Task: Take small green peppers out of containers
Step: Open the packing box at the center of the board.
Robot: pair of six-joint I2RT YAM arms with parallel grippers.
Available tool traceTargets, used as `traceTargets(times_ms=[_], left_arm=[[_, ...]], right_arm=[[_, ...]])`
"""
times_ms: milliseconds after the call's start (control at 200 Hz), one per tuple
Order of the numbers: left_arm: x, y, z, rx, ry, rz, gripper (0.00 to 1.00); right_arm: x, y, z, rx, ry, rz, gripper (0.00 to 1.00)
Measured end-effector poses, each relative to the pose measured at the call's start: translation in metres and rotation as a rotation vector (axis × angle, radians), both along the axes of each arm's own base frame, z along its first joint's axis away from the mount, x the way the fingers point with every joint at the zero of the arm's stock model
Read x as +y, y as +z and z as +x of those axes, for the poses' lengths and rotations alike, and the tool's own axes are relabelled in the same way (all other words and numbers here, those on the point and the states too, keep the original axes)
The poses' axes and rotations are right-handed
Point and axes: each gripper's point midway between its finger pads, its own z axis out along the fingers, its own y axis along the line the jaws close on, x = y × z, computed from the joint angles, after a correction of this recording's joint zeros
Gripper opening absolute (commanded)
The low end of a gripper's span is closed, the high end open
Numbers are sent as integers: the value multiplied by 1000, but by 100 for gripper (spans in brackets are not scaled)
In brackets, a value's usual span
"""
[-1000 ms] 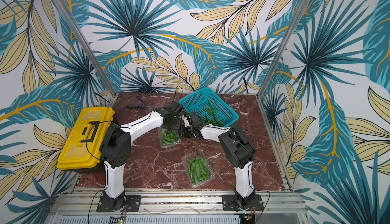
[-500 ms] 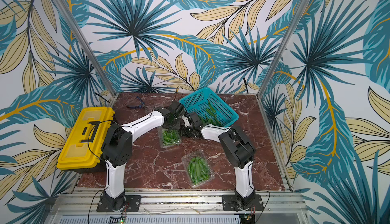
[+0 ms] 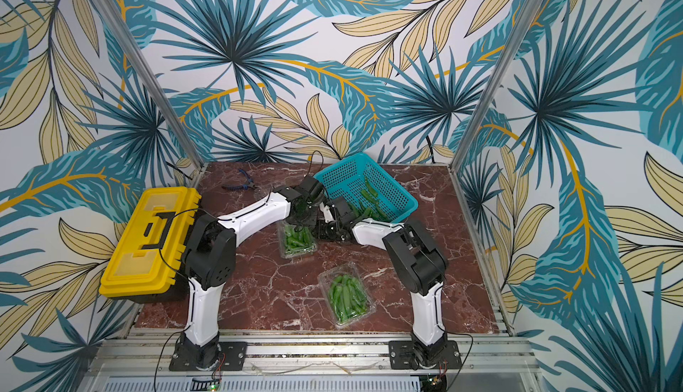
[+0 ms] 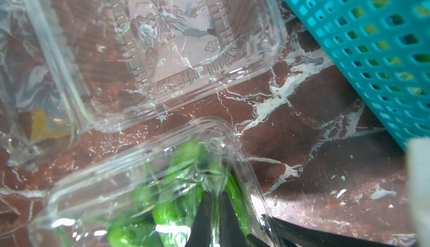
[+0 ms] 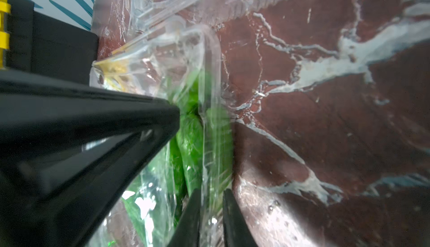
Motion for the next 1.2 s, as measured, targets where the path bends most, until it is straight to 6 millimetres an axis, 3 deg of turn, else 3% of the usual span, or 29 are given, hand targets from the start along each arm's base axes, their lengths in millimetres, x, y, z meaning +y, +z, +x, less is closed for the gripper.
traceTargets(times_ms=[371,471,626,776,1082,1202], left_arm=[[-3,8,-3,-5,-46,-20,0],[-6,24,-12,-24,-93,-66,0],[-7,65,-29,-95,-146,-193,0],[-6,90,-35,-143,-161,-340,0],[2,86,-39,-162,-146,-505,0],[6,89,-39,-160,-126,-587,0]], right_arm=[[0,5,0,-10,-4,1,19],[0,10,1,-23,-9,1,19],[2,9,-2,-18,-13,-17,19],[-2,8,0,-16,-34,-41,18],[-12,3,3,-8,-68,-102,19],[-15,4,5,-10,-72,-133,24]])
